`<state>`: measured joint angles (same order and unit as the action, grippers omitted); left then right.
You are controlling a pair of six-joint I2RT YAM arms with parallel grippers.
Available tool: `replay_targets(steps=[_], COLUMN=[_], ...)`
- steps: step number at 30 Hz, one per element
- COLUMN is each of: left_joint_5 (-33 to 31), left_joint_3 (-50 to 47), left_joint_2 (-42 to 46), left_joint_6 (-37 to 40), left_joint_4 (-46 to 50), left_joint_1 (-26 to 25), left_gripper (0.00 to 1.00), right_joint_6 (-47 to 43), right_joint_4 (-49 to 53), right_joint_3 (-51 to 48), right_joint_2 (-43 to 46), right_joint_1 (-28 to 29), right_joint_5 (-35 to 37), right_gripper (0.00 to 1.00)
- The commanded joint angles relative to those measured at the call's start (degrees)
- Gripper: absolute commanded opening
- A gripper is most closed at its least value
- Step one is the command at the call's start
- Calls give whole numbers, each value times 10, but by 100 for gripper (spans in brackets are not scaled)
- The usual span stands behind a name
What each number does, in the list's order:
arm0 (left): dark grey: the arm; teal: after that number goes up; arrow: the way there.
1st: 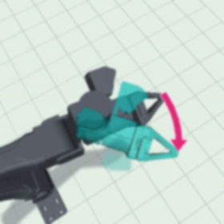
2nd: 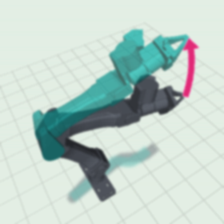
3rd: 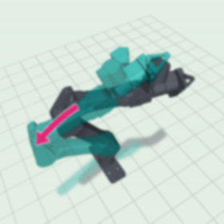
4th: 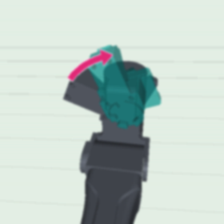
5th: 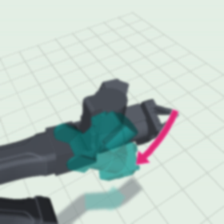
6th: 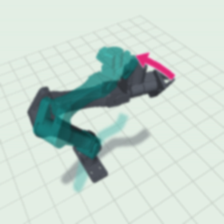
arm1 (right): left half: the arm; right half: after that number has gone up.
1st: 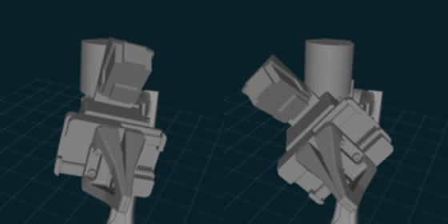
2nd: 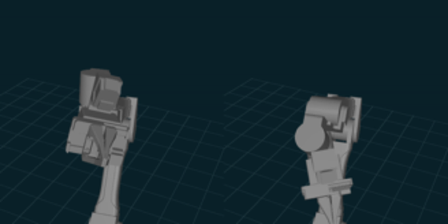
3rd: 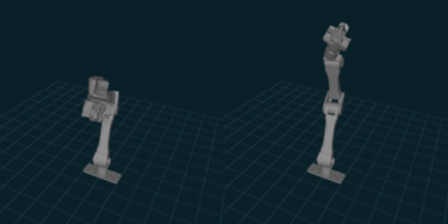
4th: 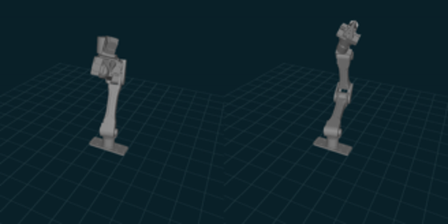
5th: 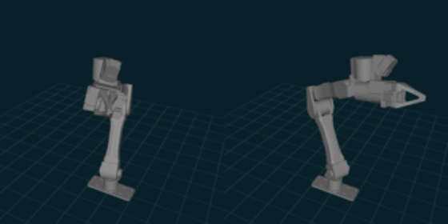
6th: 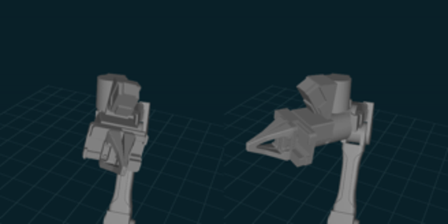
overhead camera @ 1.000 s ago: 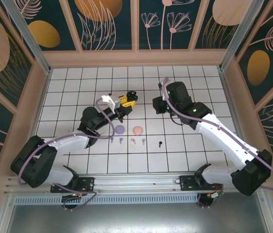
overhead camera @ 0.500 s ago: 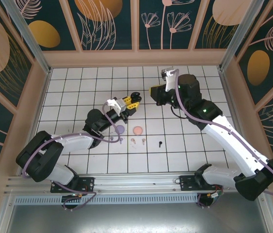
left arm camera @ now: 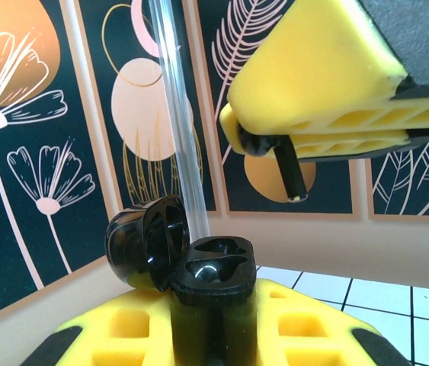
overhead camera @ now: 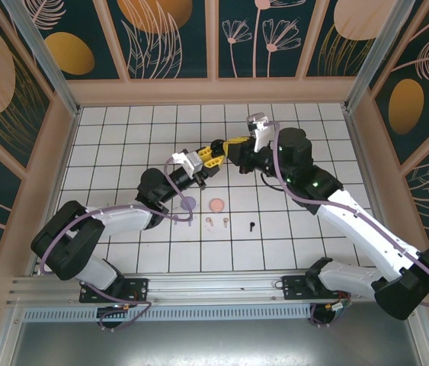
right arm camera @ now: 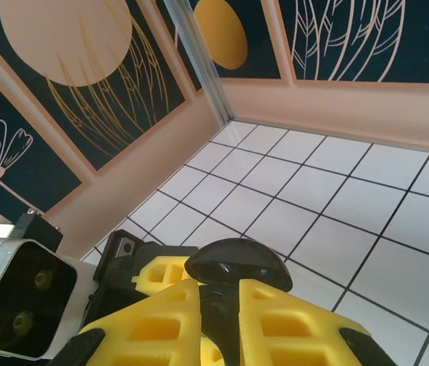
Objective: Insert wireless bluetooth earbuds into charging case
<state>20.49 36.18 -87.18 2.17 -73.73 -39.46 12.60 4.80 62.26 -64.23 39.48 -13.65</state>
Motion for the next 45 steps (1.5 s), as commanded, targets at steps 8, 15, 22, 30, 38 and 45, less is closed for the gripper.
replay_targets(steps=[8, 15, 22, 30, 38, 45], left_joint_5=[13, 13, 15, 18, 19, 17], left_joint_3=[18, 20, 20, 20, 18, 19], left_joint_2=[-5, -2, 2, 10, 16, 21], left_joint_6=[3, 3, 2, 4, 5, 10], left_joint_4=[-23, -16, -13, -8, -4, 0], left_joint_1=[-6, -7, -8, -10, -12, -13], left_gripper=[0, 0, 0, 0, 0, 0], right_joint_6=[11, 13, 15, 9, 3, -5], right_joint_4=[-60, -60, -64, -65, -67, -53], right_joint_3=[-3, -2, -4, -11, -18, -25], right_joint_2=[2, -9, -20, -32, -37, -31], right_joint_1=[12, 18, 23, 23, 22, 22], right_joint_5=[-13, -18, -16, -2, 19, 34], right_gripper=[15, 15, 14, 14, 13, 11])
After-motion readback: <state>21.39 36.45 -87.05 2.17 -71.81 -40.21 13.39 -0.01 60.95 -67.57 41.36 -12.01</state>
